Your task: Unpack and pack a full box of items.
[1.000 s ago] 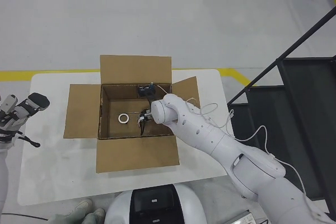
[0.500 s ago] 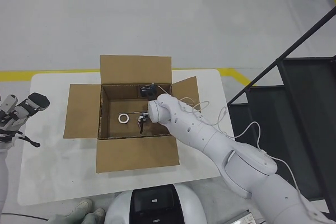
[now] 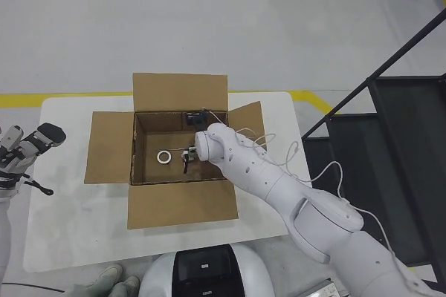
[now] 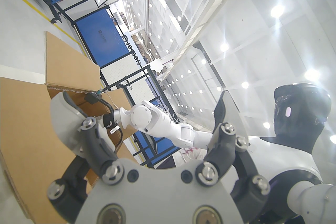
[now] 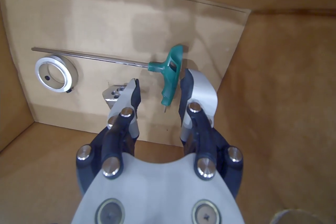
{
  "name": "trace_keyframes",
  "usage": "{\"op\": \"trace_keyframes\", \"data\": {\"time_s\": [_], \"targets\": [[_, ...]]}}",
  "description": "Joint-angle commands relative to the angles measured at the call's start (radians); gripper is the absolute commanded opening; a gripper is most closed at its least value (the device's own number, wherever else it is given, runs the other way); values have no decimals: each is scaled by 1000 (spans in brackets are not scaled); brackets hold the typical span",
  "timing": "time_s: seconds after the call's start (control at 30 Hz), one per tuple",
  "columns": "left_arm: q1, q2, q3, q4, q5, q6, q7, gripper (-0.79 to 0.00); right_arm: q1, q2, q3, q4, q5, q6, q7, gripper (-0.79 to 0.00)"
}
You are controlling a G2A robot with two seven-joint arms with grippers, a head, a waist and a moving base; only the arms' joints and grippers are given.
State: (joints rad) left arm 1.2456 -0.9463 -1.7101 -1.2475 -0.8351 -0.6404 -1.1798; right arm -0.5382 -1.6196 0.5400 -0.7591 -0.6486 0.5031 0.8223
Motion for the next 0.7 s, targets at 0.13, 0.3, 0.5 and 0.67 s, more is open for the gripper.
{"op": "trace_keyframes", "data": {"time_s": [0.13,0.3,0.5,0.67], "targets": [[0,0,0,0,0,0,0,0,4,-11,6,18,-14,16,22,-394],[0,0,0,0,0,0,0,0,5,-19,13,40,-11,-8,50,-409],[0,0,0,0,0,0,0,0,5,-31,23,73,-2,-36,45,-413],[0,0,0,0,0,0,0,0,10,-44,28,114,1,-50,35,-406]]}}
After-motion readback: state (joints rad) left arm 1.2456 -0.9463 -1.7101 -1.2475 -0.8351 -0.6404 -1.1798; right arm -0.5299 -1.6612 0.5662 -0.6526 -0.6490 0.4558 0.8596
